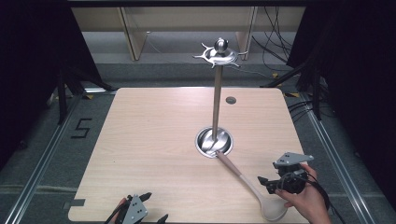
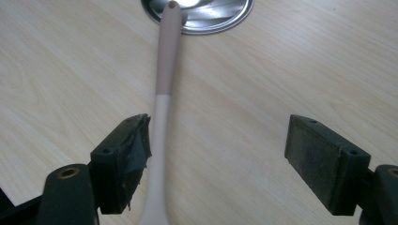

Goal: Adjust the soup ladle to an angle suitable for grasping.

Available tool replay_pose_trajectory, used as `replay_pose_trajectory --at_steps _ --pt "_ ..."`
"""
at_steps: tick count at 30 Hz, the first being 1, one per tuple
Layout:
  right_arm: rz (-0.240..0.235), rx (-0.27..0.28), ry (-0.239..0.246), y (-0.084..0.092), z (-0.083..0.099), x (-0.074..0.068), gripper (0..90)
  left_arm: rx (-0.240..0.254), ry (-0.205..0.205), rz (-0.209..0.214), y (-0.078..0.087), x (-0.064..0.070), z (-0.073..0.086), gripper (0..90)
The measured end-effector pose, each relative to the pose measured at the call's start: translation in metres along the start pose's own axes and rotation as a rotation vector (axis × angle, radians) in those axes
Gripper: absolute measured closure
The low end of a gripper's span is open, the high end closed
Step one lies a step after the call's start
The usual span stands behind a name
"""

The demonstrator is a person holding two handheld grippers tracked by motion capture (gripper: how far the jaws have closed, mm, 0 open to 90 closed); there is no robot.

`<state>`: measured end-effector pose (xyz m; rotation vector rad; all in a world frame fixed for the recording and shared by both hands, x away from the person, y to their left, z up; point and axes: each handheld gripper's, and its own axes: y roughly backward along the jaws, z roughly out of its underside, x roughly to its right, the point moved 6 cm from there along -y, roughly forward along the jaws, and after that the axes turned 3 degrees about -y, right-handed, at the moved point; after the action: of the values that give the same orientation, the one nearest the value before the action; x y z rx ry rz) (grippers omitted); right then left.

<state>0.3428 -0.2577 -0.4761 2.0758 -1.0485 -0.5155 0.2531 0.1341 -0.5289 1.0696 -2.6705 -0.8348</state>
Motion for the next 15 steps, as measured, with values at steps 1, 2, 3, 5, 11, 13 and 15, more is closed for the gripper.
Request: replay_pose_trajectory --at_steps 1,2,3,5,11,13,15 --pt "0.000 0.000 0.000 0.000 0.000 0.000 24.1 0.000 0.000 0.000 0.000 0.000 0.000 14.7" --pt "-0.006 -0.009 0.010 -0.001 -0.001 -0.001 25.0 0.008 0.010 0.001 0.000 0.001 -0.001 14.7" --pt "-0.012 -0.027 0.015 -0.003 -0.003 -0.005 26.1 0.010 0.010 0.000 -0.001 0.000 -0.001 14.7" --pt "-0.028 -0.062 0.025 -0.007 -0.005 -0.010 28.6 -0.004 -0.004 -0.002 0.000 0.000 0.000 14.7" --pt "-0.033 -0.095 0.079 -0.021 -0.012 -0.017 36.2 0.000 0.002 0.009 0.001 0.001 -0.001 14.7" --pt "-0.044 -0.139 0.067 -0.022 -0.015 -0.020 36.8 -0.011 -0.012 0.005 0.001 0.000 0.000 14.7" --pt "-0.037 -0.149 0.080 -0.025 -0.018 -0.021 36.8 -0.009 -0.014 0.004 0.001 -0.001 0.000 14.7"
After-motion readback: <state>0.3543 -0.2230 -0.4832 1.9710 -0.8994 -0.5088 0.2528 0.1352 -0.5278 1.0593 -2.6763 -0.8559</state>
